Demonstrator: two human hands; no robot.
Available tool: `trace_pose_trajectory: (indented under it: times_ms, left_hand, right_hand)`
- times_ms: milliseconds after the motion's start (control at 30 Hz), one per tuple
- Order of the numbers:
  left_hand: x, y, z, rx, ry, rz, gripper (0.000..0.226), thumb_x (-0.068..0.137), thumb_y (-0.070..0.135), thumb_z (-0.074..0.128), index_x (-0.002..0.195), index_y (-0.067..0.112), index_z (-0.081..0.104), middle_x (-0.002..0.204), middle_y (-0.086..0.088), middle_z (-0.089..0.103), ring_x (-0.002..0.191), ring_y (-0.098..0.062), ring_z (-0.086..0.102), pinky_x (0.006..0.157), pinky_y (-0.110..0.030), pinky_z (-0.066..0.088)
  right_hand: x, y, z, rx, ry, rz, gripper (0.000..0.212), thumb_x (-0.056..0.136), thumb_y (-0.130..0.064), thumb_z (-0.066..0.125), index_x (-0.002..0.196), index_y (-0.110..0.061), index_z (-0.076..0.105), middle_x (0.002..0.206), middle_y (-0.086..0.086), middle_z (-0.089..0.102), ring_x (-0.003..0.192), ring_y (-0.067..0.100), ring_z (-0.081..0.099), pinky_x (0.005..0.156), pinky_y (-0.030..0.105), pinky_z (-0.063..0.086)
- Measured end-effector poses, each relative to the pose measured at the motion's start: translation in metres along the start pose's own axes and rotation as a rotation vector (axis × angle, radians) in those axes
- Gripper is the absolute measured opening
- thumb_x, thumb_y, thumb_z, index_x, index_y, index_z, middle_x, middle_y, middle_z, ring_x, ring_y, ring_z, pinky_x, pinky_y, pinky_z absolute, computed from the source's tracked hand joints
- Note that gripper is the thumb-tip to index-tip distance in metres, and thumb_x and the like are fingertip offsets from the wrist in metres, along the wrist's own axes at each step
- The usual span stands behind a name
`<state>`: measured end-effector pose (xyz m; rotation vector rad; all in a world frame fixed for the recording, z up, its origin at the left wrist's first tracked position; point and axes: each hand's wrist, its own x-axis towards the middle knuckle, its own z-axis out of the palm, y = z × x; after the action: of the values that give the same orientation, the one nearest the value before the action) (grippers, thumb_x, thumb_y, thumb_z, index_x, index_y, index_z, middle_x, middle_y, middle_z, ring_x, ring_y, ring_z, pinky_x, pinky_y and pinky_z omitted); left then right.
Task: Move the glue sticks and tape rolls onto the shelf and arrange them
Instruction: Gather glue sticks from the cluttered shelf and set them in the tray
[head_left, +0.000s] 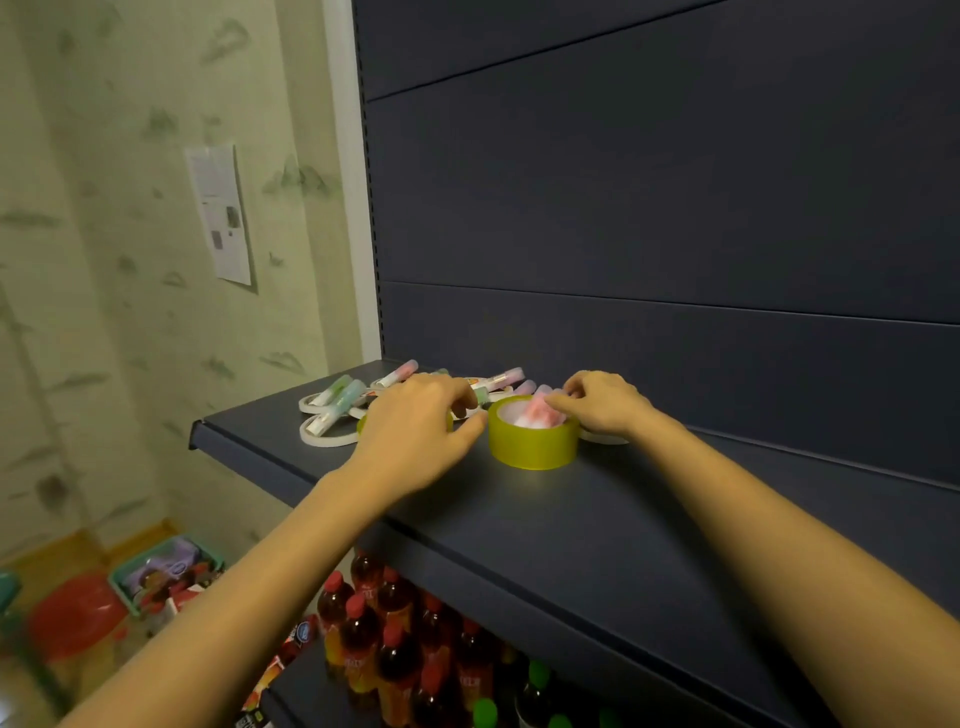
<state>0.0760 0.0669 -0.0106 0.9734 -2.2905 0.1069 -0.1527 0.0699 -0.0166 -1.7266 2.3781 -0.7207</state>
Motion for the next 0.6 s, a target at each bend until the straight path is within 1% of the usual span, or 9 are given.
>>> trace_pose_trajectory:
  times_ms: [67,133,200,233,300,367,433,500,600]
  left_hand:
    - [0.008,-0.005,0.007,0.011,-0.008,0.011,0.026,0.09,0.04,0.052,0.099,0.019,0.065,0.106,0.0,0.067,0.116,-0.021,0.054,0.086,-0.035,0.048]
    - [0.015,-0.011,0.013,0.017,-0.012,0.023,0.027,0.09,0.04,0.051,0.098,0.019,0.065,0.105,0.0,0.067,0.114,-0.02,0.055,0.084,-0.032,0.045]
    - [0.023,-0.016,0.018,-0.003,0.006,0.037,0.026,0.09,0.04,0.051,0.098,0.02,0.064,0.1,0.003,0.067,0.105,-0.018,0.057,0.076,-0.03,0.042]
    - [0.027,-0.017,0.02,-0.01,0.015,0.047,0.025,0.09,0.04,0.051,0.097,0.02,0.064,0.098,0.004,0.066,0.099,-0.017,0.057,0.07,-0.028,0.039]
    - [0.034,-0.021,0.024,-0.014,0.017,0.066,0.025,0.089,0.04,0.051,0.097,0.02,0.064,0.097,0.005,0.066,0.094,-0.015,0.055,0.067,-0.027,0.036]
    - [0.042,-0.024,0.026,-0.031,-0.007,0.077,0.026,0.089,0.04,0.051,0.097,0.019,0.065,0.098,0.006,0.066,0.094,-0.016,0.056,0.07,-0.029,0.04]
    - [0.051,-0.025,0.029,-0.051,-0.056,0.091,0.026,0.089,0.038,0.05,0.098,0.019,0.065,0.099,0.005,0.067,0.097,-0.018,0.058,0.077,-0.031,0.044]
    - [0.061,-0.023,0.033,-0.071,-0.108,0.105,0.026,0.089,0.037,0.049,0.098,0.019,0.065,0.102,0.003,0.067,0.099,-0.02,0.059,0.078,-0.032,0.044]
    - [0.078,-0.018,0.044,-0.122,-0.182,0.109,0.024,0.087,0.037,0.051,0.098,0.02,0.064,0.103,0.002,0.067,0.098,-0.023,0.059,0.074,-0.03,0.041]
  right_hand:
    - [0.007,0.001,0.004,0.002,-0.007,0.0,0.039,0.086,-0.048,0.057,0.105,-0.014,0.058,0.113,0.005,0.061,0.104,0.026,0.057,0.085,0.04,0.048]
    - [0.013,0.002,0.007,0.04,-0.008,0.014,0.038,0.083,-0.047,0.062,0.098,-0.012,0.059,0.109,0.007,0.063,0.101,0.025,0.058,0.083,0.039,0.048]
    - [0.019,0.002,0.007,0.081,-0.017,0.032,0.041,0.082,-0.043,0.065,0.1,-0.006,0.064,0.106,0.01,0.065,0.099,0.026,0.059,0.081,0.037,0.048]
    - [0.021,0.001,0.007,0.103,-0.029,0.043,0.04,0.081,-0.041,0.066,0.099,-0.006,0.065,0.102,0.01,0.065,0.096,0.024,0.059,0.078,0.036,0.047]
    - [0.023,-0.001,0.006,0.208,-0.07,0.07,0.029,0.079,-0.037,0.07,0.085,-0.01,0.062,0.09,0.007,0.062,0.085,0.019,0.055,0.071,0.03,0.043]
    - [0.02,-0.003,0.002,0.366,-0.088,0.083,0.022,0.08,-0.029,0.071,0.075,-0.016,0.055,0.081,0.001,0.059,0.078,0.013,0.053,0.067,0.024,0.043]
    - [0.015,-0.004,-0.006,0.499,-0.053,0.067,0.015,0.083,-0.017,0.07,0.077,-0.017,0.055,0.079,-0.001,0.06,0.074,0.01,0.055,0.064,0.019,0.044]
    - [0.007,-0.007,-0.017,0.57,0.037,0.016,0.016,0.083,-0.008,0.068,0.08,-0.018,0.057,0.079,-0.002,0.061,0.072,0.007,0.057,0.062,0.015,0.044]
    - [-0.009,-0.012,-0.033,0.63,0.217,-0.04,0.017,0.086,-0.008,0.065,0.083,-0.022,0.055,0.077,-0.008,0.058,0.07,0.001,0.054,0.057,0.012,0.043]
